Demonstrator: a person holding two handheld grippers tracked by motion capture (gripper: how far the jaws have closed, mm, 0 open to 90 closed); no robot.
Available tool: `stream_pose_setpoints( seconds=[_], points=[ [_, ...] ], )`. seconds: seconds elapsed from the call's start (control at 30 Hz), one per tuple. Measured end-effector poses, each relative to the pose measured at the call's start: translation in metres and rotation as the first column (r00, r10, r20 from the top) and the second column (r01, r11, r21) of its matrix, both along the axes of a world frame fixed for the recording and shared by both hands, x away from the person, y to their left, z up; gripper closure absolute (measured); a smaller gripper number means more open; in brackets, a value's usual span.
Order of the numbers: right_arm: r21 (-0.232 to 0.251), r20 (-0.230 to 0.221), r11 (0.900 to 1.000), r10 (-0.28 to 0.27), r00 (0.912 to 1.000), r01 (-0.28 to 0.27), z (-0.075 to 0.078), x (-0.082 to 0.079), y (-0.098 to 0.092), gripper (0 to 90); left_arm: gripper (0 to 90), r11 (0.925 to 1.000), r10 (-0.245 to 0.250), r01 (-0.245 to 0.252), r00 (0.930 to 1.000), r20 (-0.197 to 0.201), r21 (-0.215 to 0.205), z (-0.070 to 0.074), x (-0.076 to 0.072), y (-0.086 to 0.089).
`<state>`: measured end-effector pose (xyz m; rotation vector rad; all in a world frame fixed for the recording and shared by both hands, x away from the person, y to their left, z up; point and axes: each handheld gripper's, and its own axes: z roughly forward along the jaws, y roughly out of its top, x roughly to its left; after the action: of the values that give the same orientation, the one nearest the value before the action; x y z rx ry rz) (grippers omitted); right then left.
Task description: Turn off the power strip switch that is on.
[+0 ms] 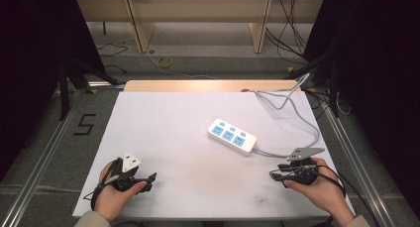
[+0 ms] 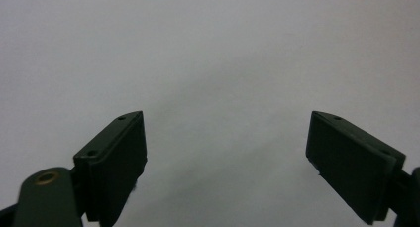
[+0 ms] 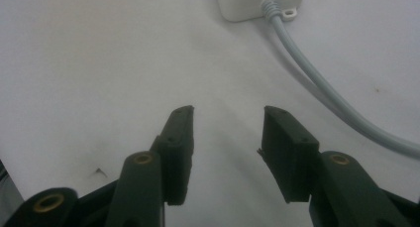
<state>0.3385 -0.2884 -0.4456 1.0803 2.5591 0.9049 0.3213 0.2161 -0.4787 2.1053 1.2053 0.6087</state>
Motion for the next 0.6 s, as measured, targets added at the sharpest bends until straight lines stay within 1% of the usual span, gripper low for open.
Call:
stream_pose_setpoints(
  seconds=[0.07, 0.1, 0.17, 0.2, 0.27, 0.37, 0.4, 0.43, 0.6],
  points=[
    [-0.013, -0.004, 1.000, -0.005, 1.0000, 0.005, 0.001, 0.000, 0.001, 61.6, 15.5, 1.0000, -0.003, 0.003, 1.0000, -0.003, 0.000, -0.001, 0.000, -0.001],
    [-0.017, 0.003, 1.000, -0.001, 1.0000, 0.001, 0.002, 0.000, 0.001, 64.5, 15.5, 1.0000, -0.004, 0.004, 1.0000, -0.003, -0.001, -0.001, 0.000, -0.001],
    [-0.024, 0.006, 1.000, -0.015, 0.9999, 0.015, 0.004, 0.000, 0.001, 69.9, 15.5, 1.0000, -0.003, 0.003, 1.0000, -0.003, -0.002, -0.001, 0.000, 0.000],
    [-0.023, 0.014, 1.000, -0.013, 0.9998, 0.014, 0.005, 0.000, 0.001, 73.2, 15.5, 1.0000, -0.001, 0.001, 1.0000, -0.003, -0.004, -0.001, -0.001, 0.000],
    [-0.026, 0.008, 1.000, -0.014, 0.9999, 0.014, 0.007, 0.001, 0.001, 79.2, 15.5, 1.0000, -0.001, 0.001, 1.0000, -0.002, -0.004, -0.001, -0.001, 0.001],
    [-0.063, 0.013, 0.998, 0.000, 0.9999, 0.001, 0.008, 0.001, 0.003, 87.3, 15.6, 1.0000, 0.001, -0.001, 1.0000, 0.000, 0.001, -0.001, 0.000, 0.001],
    [-0.071, 0.017, 0.997, -0.003, 0.9998, 0.004, 0.009, 0.001, 0.003, 89.8, 15.6, 1.0000, 0.003, -0.003, 1.0000, 0.002, -0.001, -0.001, 0.000, 0.001],
    [-0.077, 0.023, 0.997, -0.003, 0.9997, 0.005, 0.009, 0.002, 0.004, 90.0, 15.6, 1.0000, 0.004, -0.004, 1.0000, 0.002, -0.003, -0.001, 0.000, 0.001],
    [-0.078, 0.007, 0.997, -0.017, 0.9998, 0.018, 0.011, 0.004, 0.006, 90.0, 15.6, 0.9999, 0.012, -0.012, 0.9999, 0.003, -0.011, -0.001, 0.000, 0.001]
  ],
)
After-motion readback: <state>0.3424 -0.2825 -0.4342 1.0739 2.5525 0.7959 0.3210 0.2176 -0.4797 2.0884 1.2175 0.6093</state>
